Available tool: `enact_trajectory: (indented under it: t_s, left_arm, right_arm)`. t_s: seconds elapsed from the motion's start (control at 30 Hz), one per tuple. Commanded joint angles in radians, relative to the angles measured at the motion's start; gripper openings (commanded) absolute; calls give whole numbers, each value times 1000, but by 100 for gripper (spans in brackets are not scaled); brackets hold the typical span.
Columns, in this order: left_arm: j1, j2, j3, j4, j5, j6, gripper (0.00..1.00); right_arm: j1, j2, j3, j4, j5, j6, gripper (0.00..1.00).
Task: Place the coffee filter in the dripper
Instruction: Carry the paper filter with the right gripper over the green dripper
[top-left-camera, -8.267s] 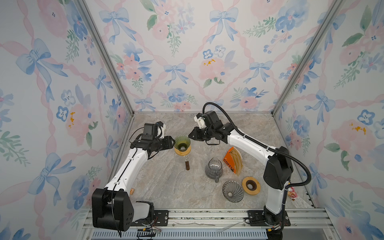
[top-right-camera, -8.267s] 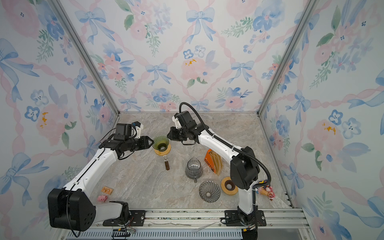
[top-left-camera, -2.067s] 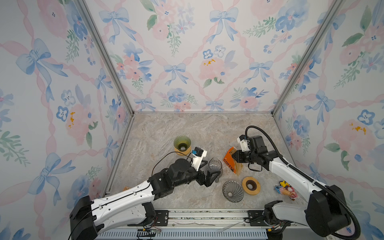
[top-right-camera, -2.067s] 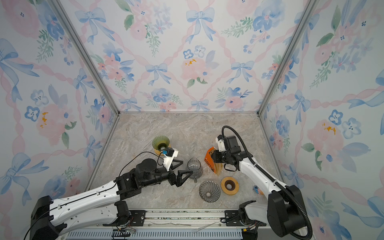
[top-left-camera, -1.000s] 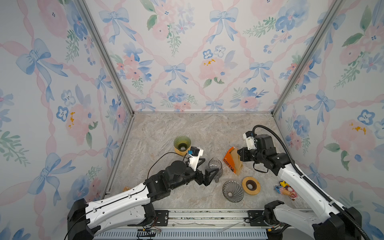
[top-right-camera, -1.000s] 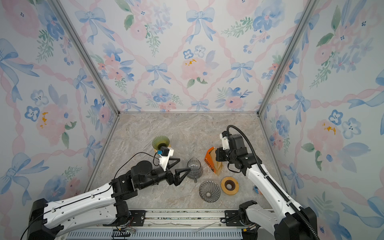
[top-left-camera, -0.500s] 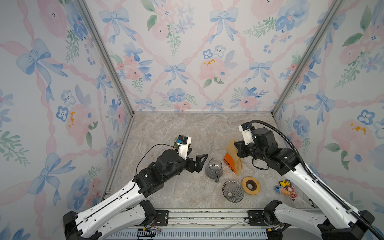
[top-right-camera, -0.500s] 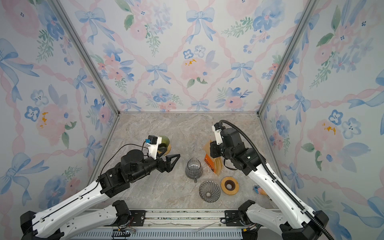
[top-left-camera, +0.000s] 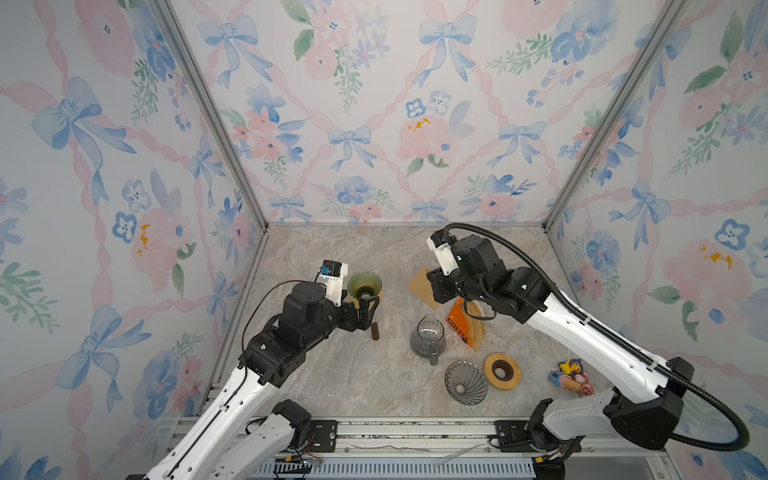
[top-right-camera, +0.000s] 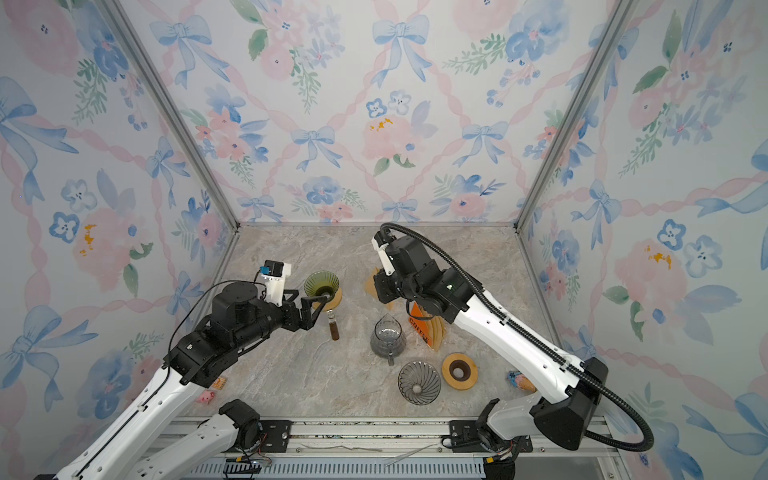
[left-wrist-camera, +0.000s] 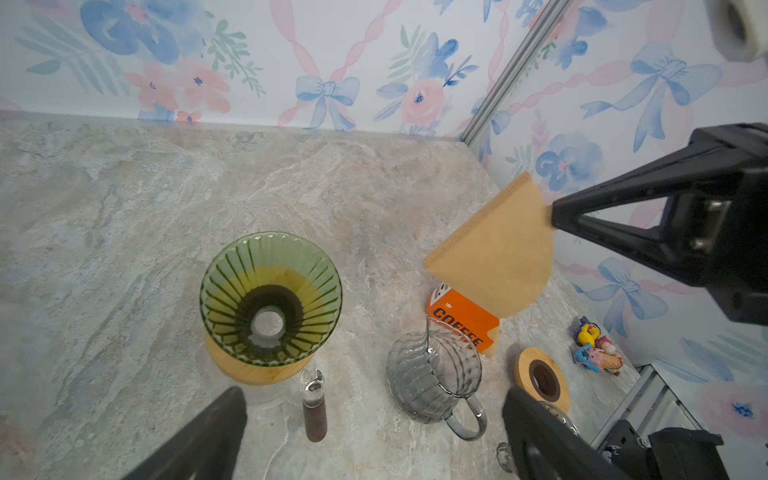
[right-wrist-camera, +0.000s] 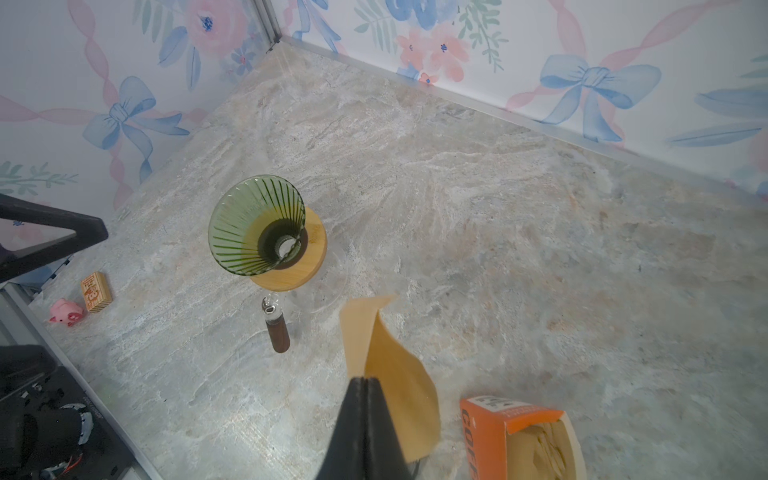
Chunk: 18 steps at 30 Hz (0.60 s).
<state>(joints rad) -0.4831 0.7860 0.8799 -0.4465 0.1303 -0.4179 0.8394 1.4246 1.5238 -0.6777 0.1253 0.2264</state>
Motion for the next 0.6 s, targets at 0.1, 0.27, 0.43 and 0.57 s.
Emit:
enact_trajectory:
  t_s: [0.1,0.27,0.43,0.57]
  left_arm:
    - [175,6,16,-33,207,75,98]
    - [288,31,-2,-31,301,97,98]
    - [365,-14,-74,-1,355,109,98]
    - [378,-54,-123,19,355,108,98]
  right_arm:
    - [63,133,174,-7,34,-12,5]
    - [85,225,288,-12,25,-3,5]
    - [102,334,377,-26,23,1,5]
    - [111,398,454,-71,27,8,5]
